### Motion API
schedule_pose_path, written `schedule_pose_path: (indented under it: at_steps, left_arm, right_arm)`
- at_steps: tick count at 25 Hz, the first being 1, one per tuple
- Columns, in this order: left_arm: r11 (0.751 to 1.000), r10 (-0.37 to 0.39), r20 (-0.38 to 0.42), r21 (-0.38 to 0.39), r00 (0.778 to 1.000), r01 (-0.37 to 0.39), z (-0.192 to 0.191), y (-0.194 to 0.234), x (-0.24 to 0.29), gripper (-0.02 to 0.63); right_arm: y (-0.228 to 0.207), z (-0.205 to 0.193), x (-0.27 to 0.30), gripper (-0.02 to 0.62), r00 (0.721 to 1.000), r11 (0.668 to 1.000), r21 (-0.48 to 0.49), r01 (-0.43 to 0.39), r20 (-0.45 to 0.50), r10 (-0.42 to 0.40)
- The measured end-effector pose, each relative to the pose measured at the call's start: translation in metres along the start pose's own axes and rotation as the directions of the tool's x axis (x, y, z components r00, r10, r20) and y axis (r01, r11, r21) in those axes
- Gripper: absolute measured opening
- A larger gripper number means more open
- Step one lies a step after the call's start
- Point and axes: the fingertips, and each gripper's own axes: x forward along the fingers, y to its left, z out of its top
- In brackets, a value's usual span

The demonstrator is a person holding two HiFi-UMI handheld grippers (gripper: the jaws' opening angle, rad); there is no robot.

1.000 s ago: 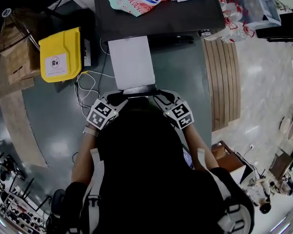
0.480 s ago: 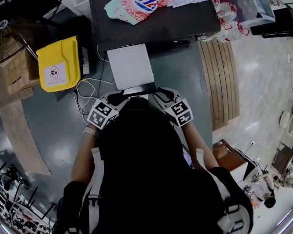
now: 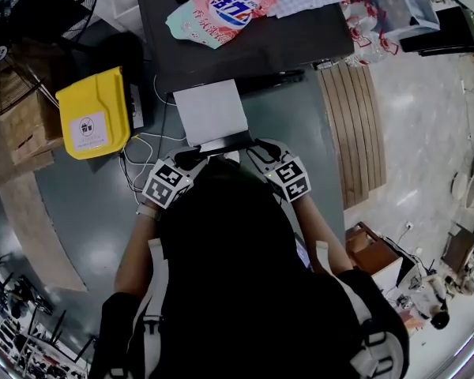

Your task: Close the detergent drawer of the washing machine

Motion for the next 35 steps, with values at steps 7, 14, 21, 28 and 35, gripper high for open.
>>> schedule_pose_path:
  at_steps: [7,14,21,28,35]
  left_arm:
    - [1.0,-0.018,0.013,0.018,1.0,0.018,0.012,0.019,0.0,0.112]
    - [0.996,-0.074,0.02,0.044,0.997,0.073,0.021,0.031,0.0,0.102]
    - [0.989,-0.125,0.005,0.082,0.992,0.124,0.027,0.043,0.002,0.094]
    - [0.982,-0.132,0.005,0.141,0.991,0.13,0.04,0.065,-0.001,0.089]
    - [0.966,-0.172,0.011,0.197,0.985,0.167,0.056,0.081,-0.003,0.075]
  right_arm:
    - [-0.011,0.015,0.011,0.133,0.999,0.999,0.016,0.037,-0.003,-0.037]
    - [-0.019,0.026,0.021,0.133,0.997,0.996,0.025,0.082,-0.012,-0.082]
    - [-0.025,0.034,0.03,0.133,0.99,0.989,0.06,0.139,-0.012,-0.138]
    - [-0.035,0.052,0.043,0.133,0.98,0.975,0.095,0.199,0.004,-0.2]
    - [-0.048,0.074,0.05,0.133,0.966,0.961,0.116,0.251,0.024,-0.256]
